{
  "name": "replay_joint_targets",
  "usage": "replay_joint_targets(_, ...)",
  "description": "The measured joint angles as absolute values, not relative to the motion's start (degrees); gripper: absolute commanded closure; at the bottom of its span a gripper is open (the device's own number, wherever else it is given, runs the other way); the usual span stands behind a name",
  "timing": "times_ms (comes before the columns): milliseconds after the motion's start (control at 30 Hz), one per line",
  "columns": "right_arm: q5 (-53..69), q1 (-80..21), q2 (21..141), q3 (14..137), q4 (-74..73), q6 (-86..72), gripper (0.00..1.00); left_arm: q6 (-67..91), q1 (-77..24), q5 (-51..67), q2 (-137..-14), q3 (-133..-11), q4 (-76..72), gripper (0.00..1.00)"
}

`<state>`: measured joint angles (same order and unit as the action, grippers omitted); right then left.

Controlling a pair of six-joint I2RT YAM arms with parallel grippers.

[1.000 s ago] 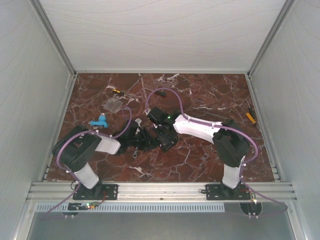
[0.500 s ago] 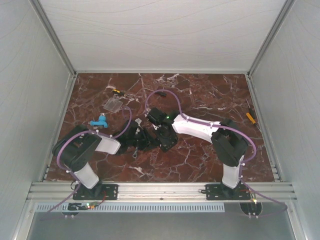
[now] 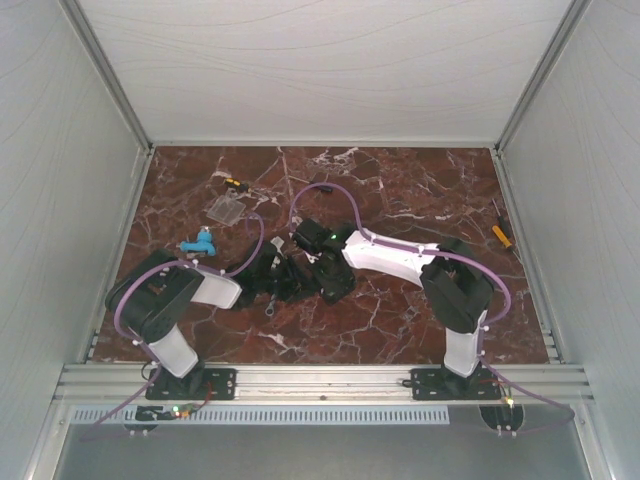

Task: Snap on the fuse box
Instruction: Install the fuse at the fuse box base.

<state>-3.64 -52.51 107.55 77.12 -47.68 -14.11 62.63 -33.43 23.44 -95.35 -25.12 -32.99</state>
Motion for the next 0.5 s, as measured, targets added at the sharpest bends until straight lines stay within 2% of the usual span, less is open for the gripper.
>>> replay_joint_targets(233,-3.8,-52.3,104.4,76.6,-47.7,-14.4,0.85,62.6,-33.4,23.4,-95.4,-25.1,-33.0,0.72)
replay_joint_targets(500,-3.4,-51.0,103.1,77.0,-46.2,-14.5,0.85,62.6,-33.4,23.5,-95.4,-25.2,-32.9,0.72)
